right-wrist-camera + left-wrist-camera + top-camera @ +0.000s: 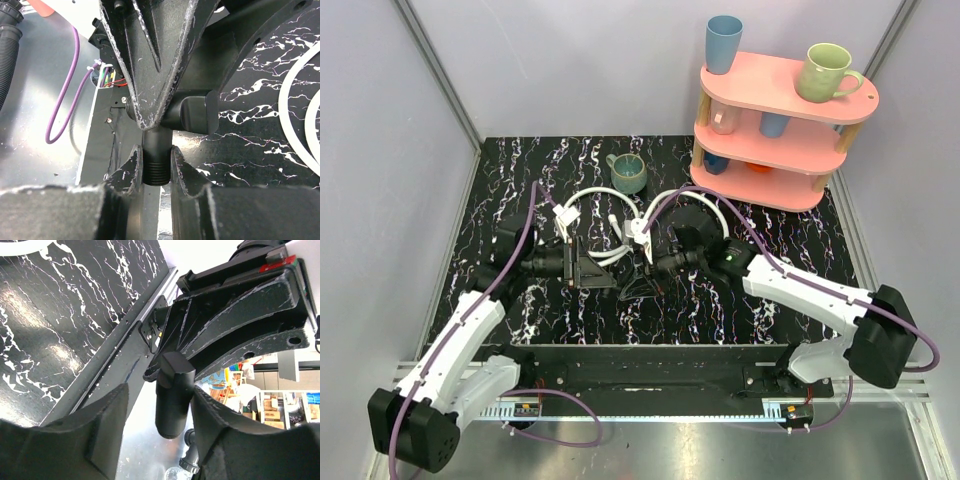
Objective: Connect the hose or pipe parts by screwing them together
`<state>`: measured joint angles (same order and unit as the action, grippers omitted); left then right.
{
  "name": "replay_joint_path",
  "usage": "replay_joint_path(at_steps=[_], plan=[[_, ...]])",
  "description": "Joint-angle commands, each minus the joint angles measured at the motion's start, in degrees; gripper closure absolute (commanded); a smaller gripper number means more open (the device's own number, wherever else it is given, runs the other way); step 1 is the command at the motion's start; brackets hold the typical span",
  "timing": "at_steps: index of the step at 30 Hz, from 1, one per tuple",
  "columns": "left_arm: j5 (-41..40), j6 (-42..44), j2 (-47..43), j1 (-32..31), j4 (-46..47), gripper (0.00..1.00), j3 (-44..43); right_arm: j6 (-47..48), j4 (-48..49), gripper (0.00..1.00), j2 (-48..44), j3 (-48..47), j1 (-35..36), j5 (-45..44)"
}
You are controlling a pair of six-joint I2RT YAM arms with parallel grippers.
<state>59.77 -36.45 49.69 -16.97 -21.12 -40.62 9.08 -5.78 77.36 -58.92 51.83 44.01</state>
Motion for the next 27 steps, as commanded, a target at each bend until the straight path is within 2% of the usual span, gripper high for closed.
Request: replay_joint_path(at_steps=[1, 3, 5, 6, 8, 10, 12, 17, 20, 22, 23, 27], plan=[[3.2, -0.5, 0.8, 0.0, 2.1, 0.48, -0.5, 0.6, 2.7, 1.00, 0.2, -3.2, 0.4, 2.0], [4.1, -1.3, 1.4, 0.1, 2.9, 0.58, 0.2, 0.8, 3.1, 1.00, 0.7, -3.1, 0.3, 1.2], [5.2, -1.3, 1.9, 0.0, 2.8, 0.61, 0.6, 1.5, 3.4, 1.00, 0.9, -2.9, 0.2, 0.8], [5.6, -1.2, 1.9, 0.0, 2.3, 0.56, 0.7, 1.6, 3.5, 1.00, 1.2, -2.9, 0.3, 0.6], [5.4, -0.2, 1.7, 0.0, 1.1, 0.40, 0.7, 1.7, 3.6, 1.00, 1.6, -3.0, 0.3, 0.0], [4.9, -0.2, 1.6, 0.0, 0.9, 0.34, 0.8, 2.2, 3.7, 1.00, 1.6, -3.1, 0.3, 0.0], [5.2, -0.3, 1.8, 0.0, 0.9, 0.35, 0.8, 2.6, 3.2, 1.00, 1.6, -3.4, 0.3, 0.0], [5.1, 0.5, 3.0, 0.0, 0.9, 0.50, 0.7, 3.2, 1.8, 1.00, 1.9, -4.0, 0.3, 0.1], [4.8, 0.7, 3.0, 0.0, 0.9, 0.51, 1.0, 3.2, 1.6, 1.00, 1.7, -3.8, 0.3, -0.7], [4.7, -0.4, 2.9, 0.0, 2.5, 0.57, 1.9, 3.3, 1.6, 1.00, 1.3, -3.4, 0.2, -0.3], [5.0, -0.9, 3.0, -0.1, 3.3, 0.68, 2.1, 3.2, 1.6, 1.00, 1.3, -3.4, 0.3, -0.4], [4.7, -1.0, 2.2, 0.0, 4.2, 1.00, 2.3, 3.0, 1.4, 0.98, 1.2, -3.4, 0.3, -0.9]])
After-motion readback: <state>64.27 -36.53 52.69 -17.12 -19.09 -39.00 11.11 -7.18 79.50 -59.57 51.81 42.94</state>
